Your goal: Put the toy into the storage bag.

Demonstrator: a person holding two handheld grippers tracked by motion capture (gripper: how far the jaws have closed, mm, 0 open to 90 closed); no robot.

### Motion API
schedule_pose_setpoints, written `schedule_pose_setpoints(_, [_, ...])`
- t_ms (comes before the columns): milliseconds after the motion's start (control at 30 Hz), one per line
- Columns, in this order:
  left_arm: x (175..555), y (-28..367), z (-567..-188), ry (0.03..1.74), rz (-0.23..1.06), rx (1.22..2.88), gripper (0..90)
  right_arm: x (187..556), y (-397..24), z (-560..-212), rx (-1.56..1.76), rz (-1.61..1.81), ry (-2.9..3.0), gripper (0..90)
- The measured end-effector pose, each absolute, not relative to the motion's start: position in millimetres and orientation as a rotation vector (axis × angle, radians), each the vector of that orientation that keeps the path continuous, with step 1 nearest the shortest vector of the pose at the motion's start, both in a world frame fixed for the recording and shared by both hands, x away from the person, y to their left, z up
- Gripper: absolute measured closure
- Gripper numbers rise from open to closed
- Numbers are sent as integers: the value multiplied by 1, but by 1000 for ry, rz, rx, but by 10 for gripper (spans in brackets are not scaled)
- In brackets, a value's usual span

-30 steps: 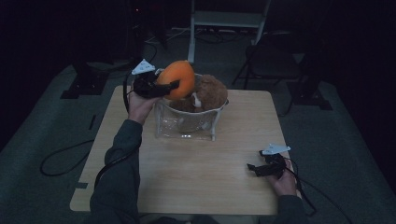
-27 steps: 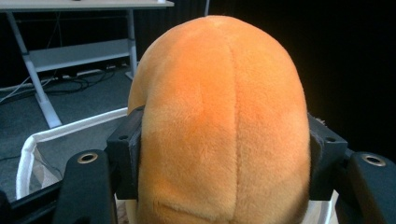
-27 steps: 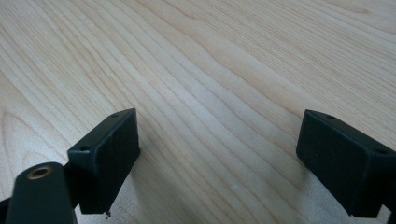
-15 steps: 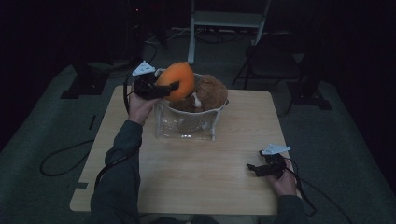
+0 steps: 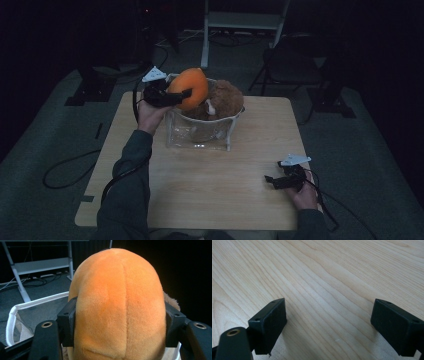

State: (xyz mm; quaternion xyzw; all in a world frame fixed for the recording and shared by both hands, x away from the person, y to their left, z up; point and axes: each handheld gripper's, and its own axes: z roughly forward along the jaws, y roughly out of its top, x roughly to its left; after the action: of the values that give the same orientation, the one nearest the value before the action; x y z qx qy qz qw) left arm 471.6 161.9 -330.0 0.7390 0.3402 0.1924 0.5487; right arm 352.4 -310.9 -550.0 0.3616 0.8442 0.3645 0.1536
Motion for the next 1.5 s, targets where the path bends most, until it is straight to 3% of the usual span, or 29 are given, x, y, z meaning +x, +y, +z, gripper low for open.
schedule_pose_setpoints(1500, [474, 160, -355, 827, 410, 1795, 325, 352, -311, -550, 1037, 1046, 2420, 125])
